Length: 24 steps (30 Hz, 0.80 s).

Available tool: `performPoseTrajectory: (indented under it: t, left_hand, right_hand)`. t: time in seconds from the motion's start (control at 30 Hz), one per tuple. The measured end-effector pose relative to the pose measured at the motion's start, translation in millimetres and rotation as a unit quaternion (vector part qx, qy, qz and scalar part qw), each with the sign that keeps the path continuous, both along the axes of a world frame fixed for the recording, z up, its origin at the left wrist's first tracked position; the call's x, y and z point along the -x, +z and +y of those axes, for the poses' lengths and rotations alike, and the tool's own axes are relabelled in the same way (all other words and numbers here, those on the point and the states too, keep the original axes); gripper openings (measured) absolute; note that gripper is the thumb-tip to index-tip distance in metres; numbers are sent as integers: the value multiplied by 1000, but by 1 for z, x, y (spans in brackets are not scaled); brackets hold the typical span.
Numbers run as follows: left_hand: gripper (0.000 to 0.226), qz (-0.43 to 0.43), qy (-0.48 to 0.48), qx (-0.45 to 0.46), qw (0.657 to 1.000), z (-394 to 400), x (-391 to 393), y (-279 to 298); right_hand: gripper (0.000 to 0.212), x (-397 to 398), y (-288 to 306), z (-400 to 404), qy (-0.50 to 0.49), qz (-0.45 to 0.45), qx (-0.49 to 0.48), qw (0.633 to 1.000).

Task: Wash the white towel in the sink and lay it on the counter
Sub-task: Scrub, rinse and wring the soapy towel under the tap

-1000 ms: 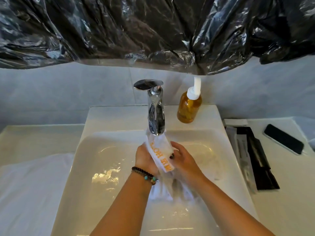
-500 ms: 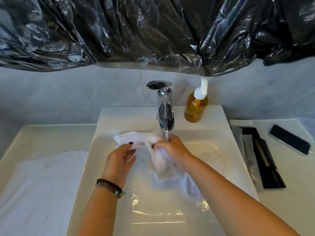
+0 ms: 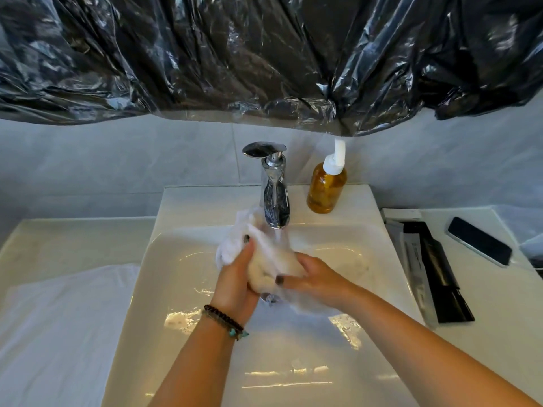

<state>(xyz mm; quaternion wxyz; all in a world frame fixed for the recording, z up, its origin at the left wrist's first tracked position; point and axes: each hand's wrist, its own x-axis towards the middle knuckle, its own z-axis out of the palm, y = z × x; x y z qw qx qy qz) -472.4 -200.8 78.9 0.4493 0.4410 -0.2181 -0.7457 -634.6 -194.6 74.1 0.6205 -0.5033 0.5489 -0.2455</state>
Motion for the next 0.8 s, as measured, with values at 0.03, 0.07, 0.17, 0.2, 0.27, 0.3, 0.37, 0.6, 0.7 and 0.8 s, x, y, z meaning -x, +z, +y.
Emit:
performPoseTrajectory:
  t: [0.03,0.07,0.17,0.2,0.27,0.3,0.37,0.6,0.7,0.8]
  left_hand:
    - [36,-20,-10,12,1000,-4,2,10]
    - [40,-71,-35,33,996,-9,-1,18]
    - [43,-358,-220,132,898,-27,-22,38]
    - [53,-493,-275,168,808,-32,-34,41]
    - [61,-652,-285,212,670,-34,-51,41]
    - [64,-651,-264,236,671,-30,-52,39]
    - [80,-562,-258,294,729,-19,-43,31]
    - [75,-267,-199,311,890,0,11,6]
    - [74,-183,-206,287,918,-5,13,14]
    - [75,-83,-261,219,936,-8,6,16]
  right_hand:
    - [48,2,-5,4,12,55,33,998]
    - [43,2,-5,5,5,108,70,992]
    - [31,12,1,0,-86,149,155,973]
    - [31,16,7,-1,-116,134,172,969]
    - [34,19,20,0,-131,107,194,966]
    - [32,18,26,0,-114,95,203,968]
    - [23,15,40,2,-72,68,202,974]
    - [31,-12,97,-1,-168,-277,72,943]
    - [20,-20,114,-5,-213,-347,5,913]
    - [13,-26,130,-10,-269,-417,29,868]
